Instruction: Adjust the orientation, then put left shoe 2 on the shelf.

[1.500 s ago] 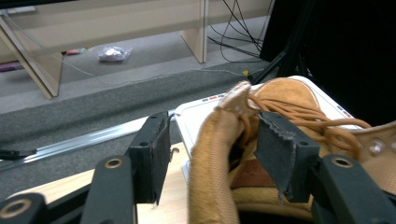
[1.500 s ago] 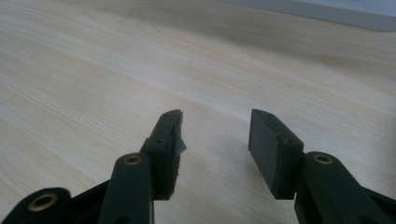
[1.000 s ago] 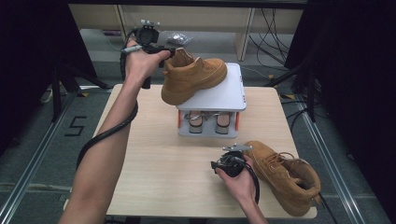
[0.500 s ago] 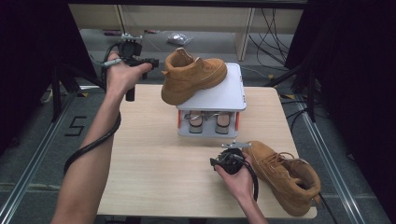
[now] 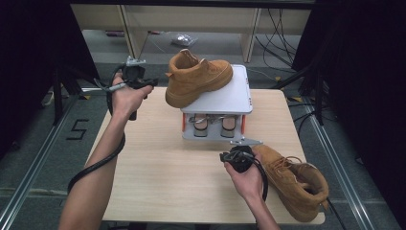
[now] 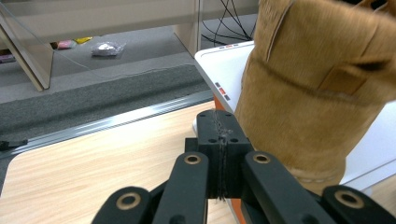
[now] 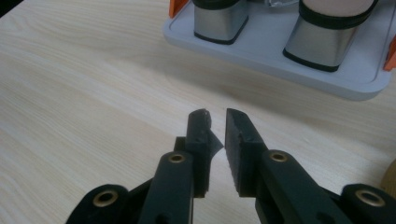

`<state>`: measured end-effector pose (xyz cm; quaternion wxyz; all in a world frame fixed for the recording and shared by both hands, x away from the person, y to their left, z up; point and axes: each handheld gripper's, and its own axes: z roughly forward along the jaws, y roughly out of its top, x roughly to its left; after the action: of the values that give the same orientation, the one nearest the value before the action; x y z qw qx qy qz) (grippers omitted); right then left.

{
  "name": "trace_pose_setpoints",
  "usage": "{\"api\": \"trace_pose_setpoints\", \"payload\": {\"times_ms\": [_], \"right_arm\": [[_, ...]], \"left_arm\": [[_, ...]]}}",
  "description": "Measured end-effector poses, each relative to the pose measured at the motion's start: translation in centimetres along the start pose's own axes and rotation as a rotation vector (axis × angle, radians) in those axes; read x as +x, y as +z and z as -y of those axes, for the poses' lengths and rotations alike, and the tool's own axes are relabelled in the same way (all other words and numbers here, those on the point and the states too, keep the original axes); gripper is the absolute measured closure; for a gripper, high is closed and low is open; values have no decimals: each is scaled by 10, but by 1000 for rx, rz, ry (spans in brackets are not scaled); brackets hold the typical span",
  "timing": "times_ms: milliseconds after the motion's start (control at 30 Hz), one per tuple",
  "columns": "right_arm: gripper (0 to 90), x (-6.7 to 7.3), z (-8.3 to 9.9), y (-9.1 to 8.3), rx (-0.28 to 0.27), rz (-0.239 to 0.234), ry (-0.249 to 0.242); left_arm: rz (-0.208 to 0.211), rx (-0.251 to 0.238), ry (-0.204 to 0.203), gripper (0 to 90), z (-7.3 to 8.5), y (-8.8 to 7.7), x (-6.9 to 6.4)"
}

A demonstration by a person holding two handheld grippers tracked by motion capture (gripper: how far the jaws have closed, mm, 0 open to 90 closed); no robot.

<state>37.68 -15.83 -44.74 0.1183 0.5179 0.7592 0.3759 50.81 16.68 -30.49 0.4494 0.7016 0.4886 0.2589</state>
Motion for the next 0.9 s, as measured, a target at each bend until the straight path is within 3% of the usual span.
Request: {"api": "trace_pose_setpoints", "payload": {"times_ms": [33,100,267,400,633,900], "right_arm": [[823,-3,-1,0,-32,-4,-38],[849,0,-4,-4,-40,5,-26],[900,5,-19,-12,-70,13,-58],[900,12,-38,-15,-129,-5,-73],[900,25,-68,-15,-214,-15,-101],[900,34,-97,-2,-256,-32,-74]], "left_arm": [[-2,-9,2,894,3,1,0],[1,-11,2,894,5,2,0],[10,-32,22,894,12,8,-1],[2,-44,44,893,17,12,-1],[-5,-83,38,892,18,22,1],[-3,-86,33,890,16,29,0]]}}
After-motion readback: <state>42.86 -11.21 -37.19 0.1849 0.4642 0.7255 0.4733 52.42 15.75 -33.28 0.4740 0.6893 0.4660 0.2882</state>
